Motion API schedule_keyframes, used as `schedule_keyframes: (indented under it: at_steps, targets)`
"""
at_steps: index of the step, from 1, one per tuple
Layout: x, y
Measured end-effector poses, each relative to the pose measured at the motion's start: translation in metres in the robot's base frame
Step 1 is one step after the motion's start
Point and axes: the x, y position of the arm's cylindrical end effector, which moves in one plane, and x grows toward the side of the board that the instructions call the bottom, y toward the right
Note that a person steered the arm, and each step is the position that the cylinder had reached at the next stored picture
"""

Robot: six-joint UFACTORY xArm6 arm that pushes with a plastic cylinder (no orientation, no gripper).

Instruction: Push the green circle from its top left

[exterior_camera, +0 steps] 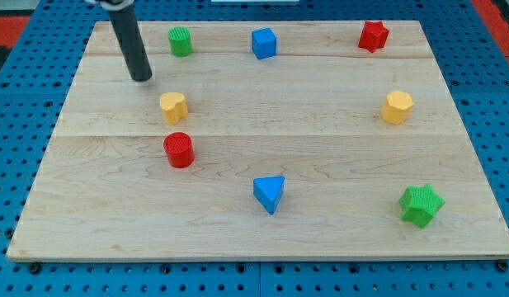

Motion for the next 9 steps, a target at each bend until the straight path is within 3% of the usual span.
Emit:
schedule_keyframes:
  at_steps: [2,6,9]
  targets:
    - [-0.09,0.0]
    - [-0.097,0.03]
    - [-0.078,0.03]
